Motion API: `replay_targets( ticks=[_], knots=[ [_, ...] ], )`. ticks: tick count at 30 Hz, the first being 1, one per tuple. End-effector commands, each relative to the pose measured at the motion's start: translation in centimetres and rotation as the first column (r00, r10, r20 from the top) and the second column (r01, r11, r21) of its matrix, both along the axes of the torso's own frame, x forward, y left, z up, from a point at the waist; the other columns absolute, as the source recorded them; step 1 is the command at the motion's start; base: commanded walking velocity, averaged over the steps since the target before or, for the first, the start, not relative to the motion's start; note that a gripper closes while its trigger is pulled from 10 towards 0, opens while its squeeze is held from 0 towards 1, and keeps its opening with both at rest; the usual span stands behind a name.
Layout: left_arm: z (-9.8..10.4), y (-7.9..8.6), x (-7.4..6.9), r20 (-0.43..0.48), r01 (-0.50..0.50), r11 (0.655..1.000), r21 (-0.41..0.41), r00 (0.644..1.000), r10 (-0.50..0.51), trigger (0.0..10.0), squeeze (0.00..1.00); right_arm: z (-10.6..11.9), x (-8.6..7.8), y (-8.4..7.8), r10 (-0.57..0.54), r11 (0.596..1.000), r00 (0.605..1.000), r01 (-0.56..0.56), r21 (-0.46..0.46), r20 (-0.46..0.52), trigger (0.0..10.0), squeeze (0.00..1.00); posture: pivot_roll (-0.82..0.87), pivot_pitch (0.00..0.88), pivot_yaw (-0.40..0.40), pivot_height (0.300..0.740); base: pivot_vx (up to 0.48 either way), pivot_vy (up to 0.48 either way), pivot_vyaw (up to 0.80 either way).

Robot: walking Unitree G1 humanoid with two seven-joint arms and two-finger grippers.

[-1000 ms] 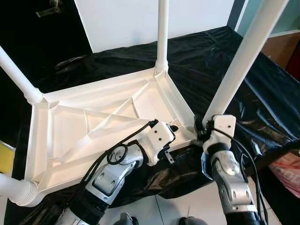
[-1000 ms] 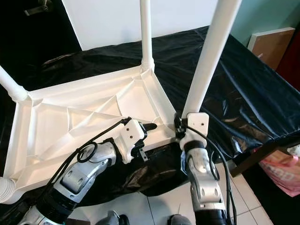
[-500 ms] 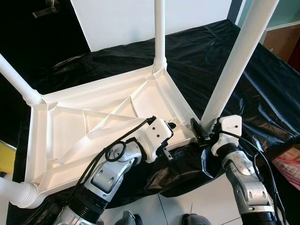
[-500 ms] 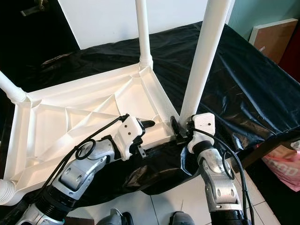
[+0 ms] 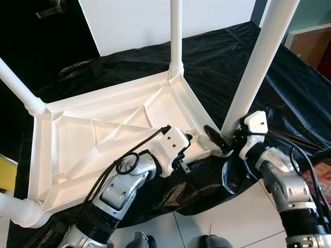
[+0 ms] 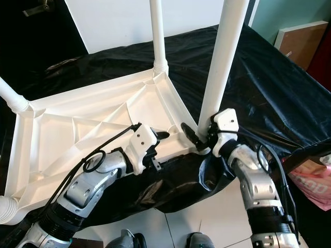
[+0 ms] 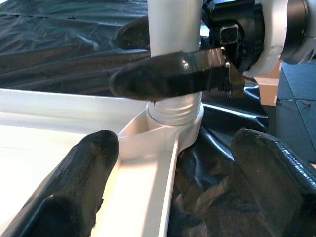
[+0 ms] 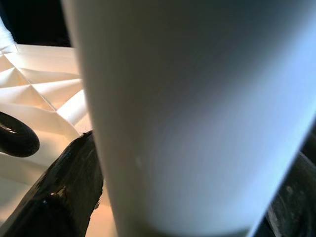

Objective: Building children table

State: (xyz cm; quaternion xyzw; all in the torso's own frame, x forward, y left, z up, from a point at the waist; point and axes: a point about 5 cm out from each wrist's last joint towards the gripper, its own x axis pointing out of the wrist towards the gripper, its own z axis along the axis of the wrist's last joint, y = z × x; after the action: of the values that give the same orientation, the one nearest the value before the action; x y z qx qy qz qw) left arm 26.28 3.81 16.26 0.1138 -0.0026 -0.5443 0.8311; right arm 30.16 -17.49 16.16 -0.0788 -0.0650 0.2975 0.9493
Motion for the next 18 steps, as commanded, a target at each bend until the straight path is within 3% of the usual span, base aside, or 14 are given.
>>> replay_targets(
  ticks=[1, 2, 3, 4, 15, 16, 18],
  knots=[
    [-0.1, 0.3, -0.1, -0.009, -0.009, 1.0, 0.01, 1.0, 0.009, 10.0, 0.0, -0.4, 0.2, 0.5, 0.047, 0.999, 0.999, -0.047, -0.023, -0.019, 9.8, 0.0, -0.08, 0.094, 0.042, 0.74, 0.0, 0.0, 0.0],
    [0.0, 0.4, -0.2, -0.009, -0.01, 1.0, 0.006, 1.0, 0.01, 10.0, 0.0, -0.4, 0.4, 0.4, 0.06, 0.998, 0.998, -0.06, -0.036, -0.022, 3.7, 0.0, -0.07, 0.094, 0.042, 0.74, 0.0, 0.0, 0.0],
    [0.0, 0.4, -0.2, -0.009, -0.01, 1.0, 0.006, 1.0, 0.01, 10.0, 0.0, -0.4, 0.4, 0.4, 0.06, 0.998, 0.998, -0.06, -0.036, -0.022, 3.7, 0.0, -0.07, 0.094, 0.042, 0.74, 0.0, 0.0, 0.0],
    [-0.1, 0.4, -0.3, -0.011, -0.008, 1.0, 0.006, 1.0, 0.008, 10.0, 0.0, -0.5, 0.5, 0.4, 0.07, 0.996, 0.997, -0.071, -0.044, -0.024, 0.0, 0.0, -0.07, 0.094, 0.043, 0.74, 0.0, 0.0, 0.0],
    [0.0, 0.5, -0.4, -0.009, -0.005, 1.0, 0.011, 1.0, 0.005, 10.0, 0.0, -1.9, -0.3, 0.0, 0.06, 0.998, 0.996, -0.062, -0.025, -0.068, 0.0, 0.0, -0.07, 0.103, 0.05, 0.74, 0.0, 0.0, 0.0],
    [0.0, 0.4, -0.4, -0.006, -0.005, 1.0, 0.008, 1.0, 0.005, 10.0, 0.0, -2.2, -0.5, -0.1, 0.043, 0.999, 0.996, -0.044, -0.016, -0.077, 10.0, 0.0, -0.08, 0.101, 0.052, 0.74, 0.0, 0.0, 0.0],
    [0.0, 0.4, -0.4, -0.004, -0.006, 1.0, 0.004, 1.0, 0.006, 10.0, 0.0, -2.4, -0.6, -0.1, 0.029, 1.0, 0.996, -0.03, -0.006, -0.086, 10.0, 0.0, -0.08, 0.101, 0.052, 0.74, 0.0, 0.0, 0.0]
  ],
)
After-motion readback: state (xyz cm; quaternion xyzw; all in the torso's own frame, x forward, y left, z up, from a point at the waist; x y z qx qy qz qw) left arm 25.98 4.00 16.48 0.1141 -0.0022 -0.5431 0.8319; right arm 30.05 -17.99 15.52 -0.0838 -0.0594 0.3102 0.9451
